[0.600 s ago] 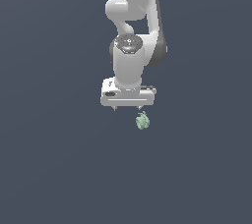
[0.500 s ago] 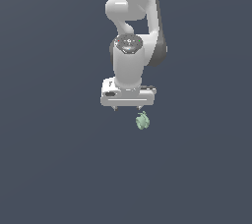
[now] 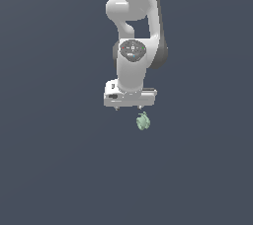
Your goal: Pick up the object and move it to a goal position.
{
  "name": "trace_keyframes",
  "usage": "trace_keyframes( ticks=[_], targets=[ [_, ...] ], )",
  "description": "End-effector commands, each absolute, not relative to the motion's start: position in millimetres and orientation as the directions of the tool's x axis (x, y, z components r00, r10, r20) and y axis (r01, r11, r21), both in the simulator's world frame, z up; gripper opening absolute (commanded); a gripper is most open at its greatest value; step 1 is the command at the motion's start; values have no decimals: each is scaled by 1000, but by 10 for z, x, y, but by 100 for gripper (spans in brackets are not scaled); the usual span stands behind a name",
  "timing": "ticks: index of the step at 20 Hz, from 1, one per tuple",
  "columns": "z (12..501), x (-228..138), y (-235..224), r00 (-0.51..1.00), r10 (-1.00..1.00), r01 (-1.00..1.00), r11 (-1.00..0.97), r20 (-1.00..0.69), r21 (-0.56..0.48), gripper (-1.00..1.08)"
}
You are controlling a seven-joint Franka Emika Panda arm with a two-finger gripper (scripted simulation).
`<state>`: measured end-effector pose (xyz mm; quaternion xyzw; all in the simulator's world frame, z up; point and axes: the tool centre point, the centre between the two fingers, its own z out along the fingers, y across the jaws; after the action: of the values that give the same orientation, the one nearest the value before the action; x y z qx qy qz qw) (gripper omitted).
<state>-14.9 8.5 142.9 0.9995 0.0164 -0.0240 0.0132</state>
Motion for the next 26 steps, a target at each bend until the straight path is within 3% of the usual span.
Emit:
trace_keyframes(
  ticks=[1,26],
  targets=[
    [1430,-147,86,998,34,35,-999,-48,26,100],
    [954,-89,864,913,408,408,-913,0,0,100]
  ],
)
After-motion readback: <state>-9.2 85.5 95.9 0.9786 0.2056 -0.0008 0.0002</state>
